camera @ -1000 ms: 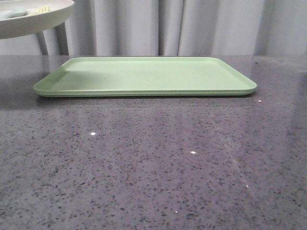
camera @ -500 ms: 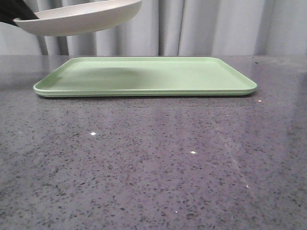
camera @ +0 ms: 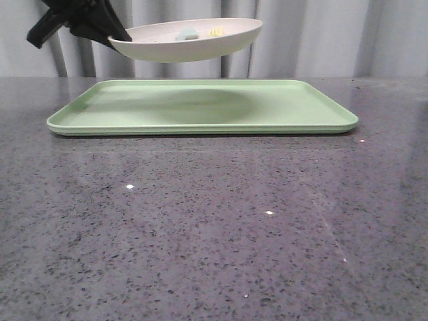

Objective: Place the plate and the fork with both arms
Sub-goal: 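Carry the plate over the green tray and lower it down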

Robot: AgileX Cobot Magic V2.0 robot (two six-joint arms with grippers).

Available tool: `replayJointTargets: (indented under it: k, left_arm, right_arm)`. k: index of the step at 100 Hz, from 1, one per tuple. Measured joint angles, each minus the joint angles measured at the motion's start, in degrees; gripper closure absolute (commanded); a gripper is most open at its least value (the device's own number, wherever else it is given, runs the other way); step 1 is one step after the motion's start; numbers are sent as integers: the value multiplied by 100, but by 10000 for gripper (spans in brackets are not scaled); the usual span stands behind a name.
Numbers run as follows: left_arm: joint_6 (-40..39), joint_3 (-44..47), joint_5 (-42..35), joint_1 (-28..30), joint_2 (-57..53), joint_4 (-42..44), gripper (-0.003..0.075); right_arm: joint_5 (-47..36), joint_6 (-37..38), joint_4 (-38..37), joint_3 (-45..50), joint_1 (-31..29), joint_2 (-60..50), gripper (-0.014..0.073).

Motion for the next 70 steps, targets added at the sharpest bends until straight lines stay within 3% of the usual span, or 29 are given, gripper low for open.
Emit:
replayJointTargets:
  k: [25, 70]
  left_arm:
    - [-240, -18, -310, -360, 241, 114, 741]
    - [-484, -27, -472, -391, 500, 369, 741]
  right_arm:
    - [4, 0, 0, 0, 0, 0, 67]
    - [13, 0, 0, 0, 0, 0, 67]
